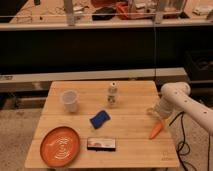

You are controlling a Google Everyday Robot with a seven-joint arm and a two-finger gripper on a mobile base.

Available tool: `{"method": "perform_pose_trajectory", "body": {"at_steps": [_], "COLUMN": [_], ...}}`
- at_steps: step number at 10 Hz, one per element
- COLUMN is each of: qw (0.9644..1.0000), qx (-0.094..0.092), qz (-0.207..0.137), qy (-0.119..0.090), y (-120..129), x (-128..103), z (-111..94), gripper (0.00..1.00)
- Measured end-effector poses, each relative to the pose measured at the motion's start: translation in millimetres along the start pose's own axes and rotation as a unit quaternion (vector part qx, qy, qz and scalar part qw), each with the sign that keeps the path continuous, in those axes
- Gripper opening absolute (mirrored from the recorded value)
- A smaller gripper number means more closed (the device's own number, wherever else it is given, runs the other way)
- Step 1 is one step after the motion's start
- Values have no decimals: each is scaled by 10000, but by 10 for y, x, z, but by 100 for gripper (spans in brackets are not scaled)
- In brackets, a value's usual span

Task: Drag the pepper across the table

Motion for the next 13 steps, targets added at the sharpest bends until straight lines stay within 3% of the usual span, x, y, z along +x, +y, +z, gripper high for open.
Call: {"method": "perform_pose_trajectory", "body": {"at_steps": [13], "qw": [9996], "qx": [-12], "qz": [-276], "qy": [-62], "y": [-48], "x": [33], "z": [42], "gripper": [80]}}
